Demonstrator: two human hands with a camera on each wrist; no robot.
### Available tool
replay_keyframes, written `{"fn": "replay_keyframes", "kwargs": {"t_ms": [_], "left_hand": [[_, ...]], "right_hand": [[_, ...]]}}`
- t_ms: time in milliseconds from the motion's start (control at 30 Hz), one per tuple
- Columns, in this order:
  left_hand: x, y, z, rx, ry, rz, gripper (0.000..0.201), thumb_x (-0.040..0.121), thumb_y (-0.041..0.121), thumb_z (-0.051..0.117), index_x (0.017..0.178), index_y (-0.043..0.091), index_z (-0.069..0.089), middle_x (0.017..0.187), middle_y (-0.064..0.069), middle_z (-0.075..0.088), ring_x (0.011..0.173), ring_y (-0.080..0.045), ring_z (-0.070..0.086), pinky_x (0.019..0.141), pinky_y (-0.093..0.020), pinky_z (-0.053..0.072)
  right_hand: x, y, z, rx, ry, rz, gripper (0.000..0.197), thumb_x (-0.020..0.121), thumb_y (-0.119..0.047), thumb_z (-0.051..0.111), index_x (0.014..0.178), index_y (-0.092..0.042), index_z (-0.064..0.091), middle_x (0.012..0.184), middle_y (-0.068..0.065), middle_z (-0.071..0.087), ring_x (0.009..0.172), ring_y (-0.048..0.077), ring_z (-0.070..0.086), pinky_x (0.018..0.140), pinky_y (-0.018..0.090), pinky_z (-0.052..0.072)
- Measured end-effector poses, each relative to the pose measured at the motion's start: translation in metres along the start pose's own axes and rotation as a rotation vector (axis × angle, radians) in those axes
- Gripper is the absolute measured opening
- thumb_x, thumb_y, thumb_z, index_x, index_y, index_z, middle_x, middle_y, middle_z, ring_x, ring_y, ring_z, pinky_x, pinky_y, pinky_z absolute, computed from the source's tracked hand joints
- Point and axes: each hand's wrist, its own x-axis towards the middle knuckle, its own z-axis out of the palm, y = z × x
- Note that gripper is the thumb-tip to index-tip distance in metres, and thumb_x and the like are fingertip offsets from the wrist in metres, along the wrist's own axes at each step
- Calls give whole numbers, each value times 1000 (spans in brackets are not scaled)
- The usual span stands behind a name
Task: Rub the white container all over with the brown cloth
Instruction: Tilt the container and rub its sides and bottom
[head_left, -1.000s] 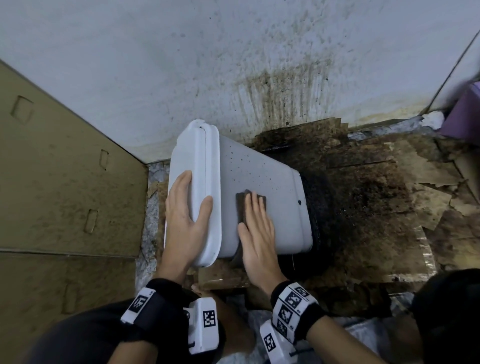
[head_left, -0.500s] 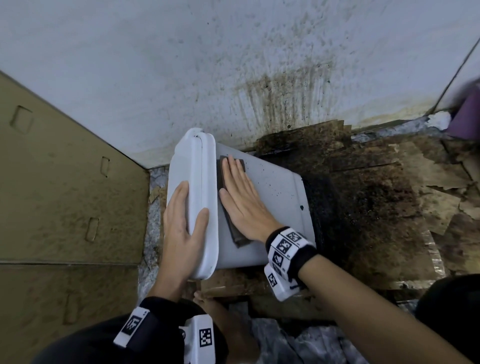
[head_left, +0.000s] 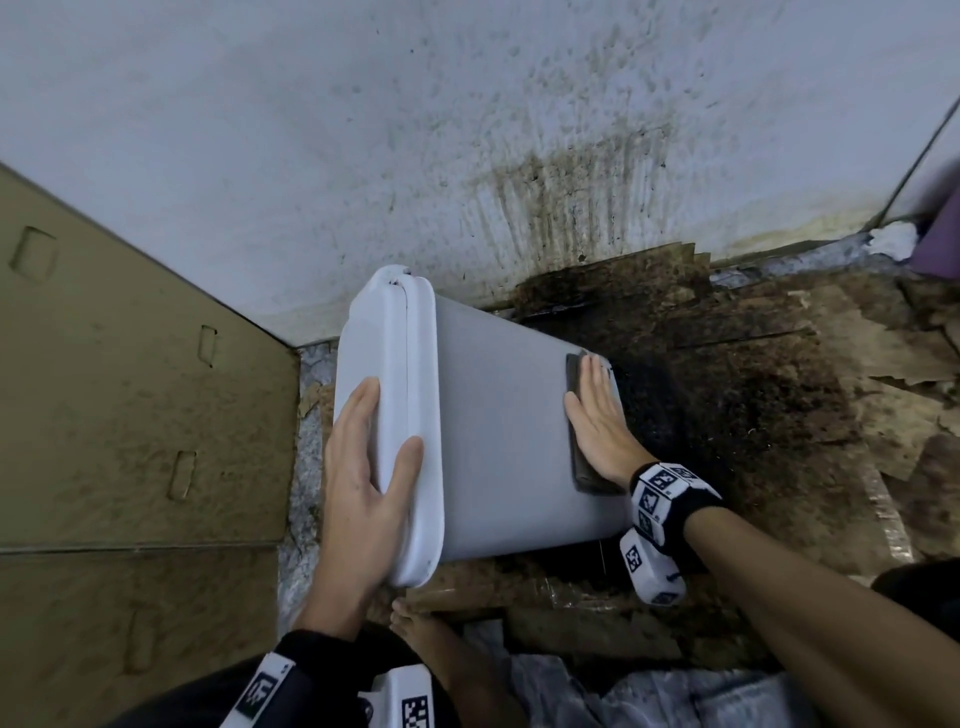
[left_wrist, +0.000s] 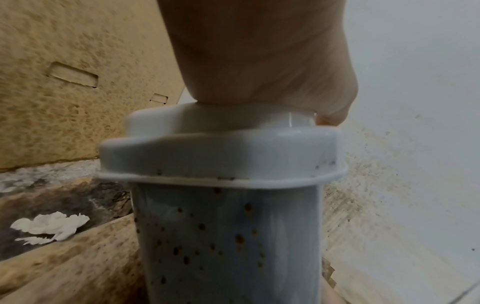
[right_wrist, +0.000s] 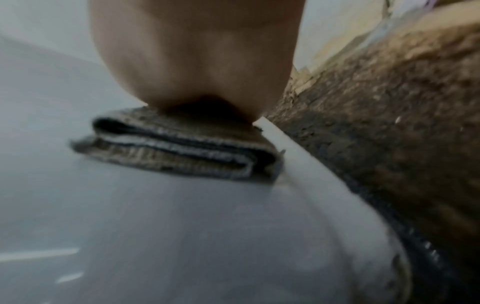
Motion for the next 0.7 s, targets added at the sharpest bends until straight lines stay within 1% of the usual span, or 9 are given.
{"fn": "replay_keyframes", "kwargs": {"t_ms": [100,167,233,300,367,467,567,633,700], "left_hand": [[-1,1,1,20,5,17,75,95,59,49,161,26,36,166,16,31,152,7,23,120,-7,19],[-1,2,1,33,1,22,75,95,59,49,161,27,35,166,17,31,153,6,23,118,-6,18],[-1,3,2,29,-1,27,75,95,60,48,161,28,35,166,17,31,153,5,23,120,-10,19],[-1,3,2,40,-5,21,74,95,60,48,161,29,35,166,18,30,153,4,23,122,-19,21],[-2,3,1,41,-8,15,73,97,58,48,161,29,34,166,17,30,153,3,24,124,-26,23],[-2,3,0,36,-10,-1,70,98,55,49,162,30,33,166,18,29,154,1,23,126,-34,25],[-2,2,-1,19,-8,-21,67,100,50,51,162,31,33,166,20,29,154,0,24,128,-42,26],[-2,2,-2,2,-14,-31,67,100,48,52,161,30,34,165,20,29,154,0,25,128,-45,27],[-1,2,-2,-5,-3,-19,68,99,49,53,161,29,35,165,19,31,154,0,26,128,-45,27]], "right_hand": [[-10,-26,9,63,32,-5,62,112,-36,18,161,-20,-17,169,-3,-25,153,10,-27,127,40,-12],[-18,-55,16,84,40,-67,62,112,-35,18,161,-21,-17,169,-2,-25,153,11,-26,127,40,-14],[-26,-89,22,72,39,-166,63,112,-35,19,161,-21,-18,169,-2,-26,153,11,-28,125,37,-17],[-32,-122,28,65,14,-271,64,112,-35,20,161,-22,-19,168,-3,-27,152,8,-30,121,29,-22],[-36,-139,33,59,-4,-356,63,112,-35,20,161,-23,-18,168,-6,-27,151,5,-31,119,25,-23],[-36,-131,30,20,-2,-450,60,113,-35,20,161,-25,-14,168,-10,-24,152,3,-27,124,30,-15],[-24,-103,20,-70,5,-491,59,113,-36,20,163,-25,-10,170,-12,-20,153,0,-21,124,23,-12],[-15,-80,13,-87,6,-444,59,113,-38,17,162,-27,-13,168,-13,-23,153,0,-22,124,24,-11],[-5,-52,7,-85,17,-344,59,112,-39,15,161,-27,-15,168,-11,-26,153,3,-24,127,32,-8]]}}
